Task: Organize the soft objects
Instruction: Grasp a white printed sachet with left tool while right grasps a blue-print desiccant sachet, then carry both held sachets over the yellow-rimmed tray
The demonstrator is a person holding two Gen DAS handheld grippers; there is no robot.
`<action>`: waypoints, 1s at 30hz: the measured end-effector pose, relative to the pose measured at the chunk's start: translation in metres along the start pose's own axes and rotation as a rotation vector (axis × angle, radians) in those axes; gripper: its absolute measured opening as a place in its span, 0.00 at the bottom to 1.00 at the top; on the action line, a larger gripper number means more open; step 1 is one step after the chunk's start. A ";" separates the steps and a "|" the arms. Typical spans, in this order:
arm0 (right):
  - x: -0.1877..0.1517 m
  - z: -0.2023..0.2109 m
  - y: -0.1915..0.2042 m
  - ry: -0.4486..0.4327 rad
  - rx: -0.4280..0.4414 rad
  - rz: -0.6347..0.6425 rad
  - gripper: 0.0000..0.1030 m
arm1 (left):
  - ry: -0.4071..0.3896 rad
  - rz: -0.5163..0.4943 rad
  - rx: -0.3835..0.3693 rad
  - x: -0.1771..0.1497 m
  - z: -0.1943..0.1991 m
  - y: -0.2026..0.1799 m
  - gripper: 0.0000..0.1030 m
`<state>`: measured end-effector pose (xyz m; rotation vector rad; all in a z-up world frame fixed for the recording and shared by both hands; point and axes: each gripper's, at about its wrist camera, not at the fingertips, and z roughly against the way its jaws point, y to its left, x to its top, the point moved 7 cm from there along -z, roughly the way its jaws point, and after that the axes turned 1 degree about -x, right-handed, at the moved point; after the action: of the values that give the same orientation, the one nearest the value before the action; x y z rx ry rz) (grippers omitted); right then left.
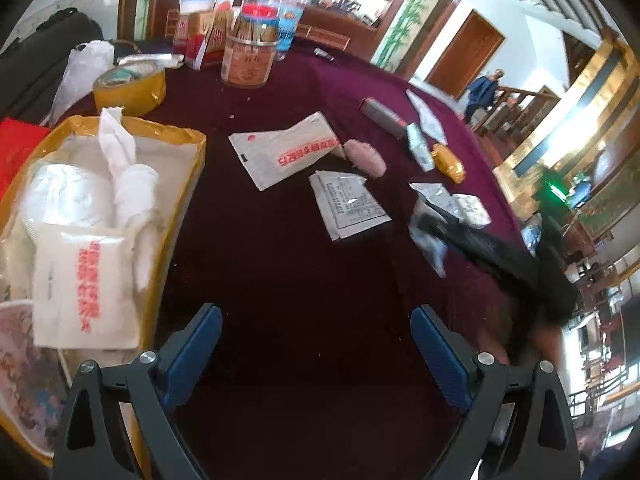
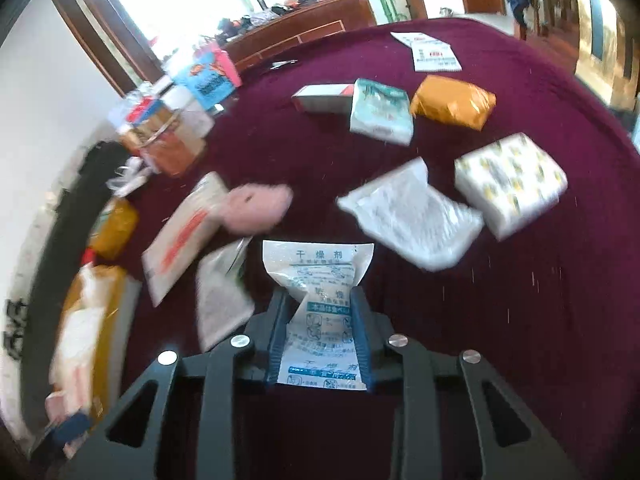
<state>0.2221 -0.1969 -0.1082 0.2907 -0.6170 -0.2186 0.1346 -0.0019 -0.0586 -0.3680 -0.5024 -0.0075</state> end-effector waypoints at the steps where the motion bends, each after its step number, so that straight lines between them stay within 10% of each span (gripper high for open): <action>1: -0.006 0.005 -0.001 -0.002 0.015 -0.003 0.26 | 0.001 -0.005 0.000 0.003 -0.004 -0.002 0.94; 19: -0.054 0.058 -0.025 -0.165 -0.038 -0.020 0.24 | 0.101 0.021 0.062 0.076 -0.114 -0.034 0.82; 30: -0.056 0.056 -0.022 -0.158 -0.056 0.012 0.25 | 0.083 -0.126 0.175 0.083 -0.135 -0.039 0.45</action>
<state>0.1423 -0.2129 -0.1020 0.2170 -0.7670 -0.2488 0.2671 -0.0783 -0.1157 -0.1638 -0.4402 -0.0999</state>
